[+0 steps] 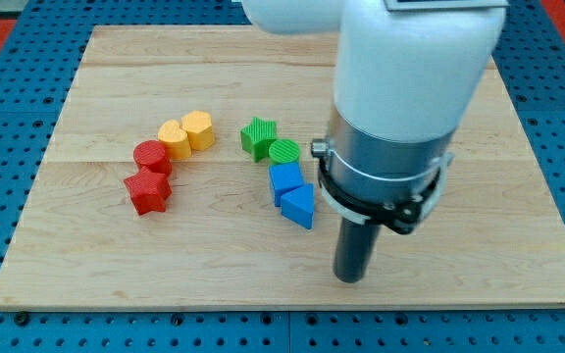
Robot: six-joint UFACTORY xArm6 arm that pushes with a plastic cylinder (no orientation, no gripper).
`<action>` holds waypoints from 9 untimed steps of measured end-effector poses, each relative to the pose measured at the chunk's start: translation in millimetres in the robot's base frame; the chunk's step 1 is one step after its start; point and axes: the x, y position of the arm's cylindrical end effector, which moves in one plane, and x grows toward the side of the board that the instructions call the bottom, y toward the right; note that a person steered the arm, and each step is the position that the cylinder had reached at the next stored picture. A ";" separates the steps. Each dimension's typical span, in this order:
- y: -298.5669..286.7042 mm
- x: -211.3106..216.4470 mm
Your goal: Point your arm at the red circle
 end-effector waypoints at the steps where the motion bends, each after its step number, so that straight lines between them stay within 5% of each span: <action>1: -89.6 -15.0; 5: -104.5 -42.9; 7: -127.1 -100.0; 9: -121.7 -113.5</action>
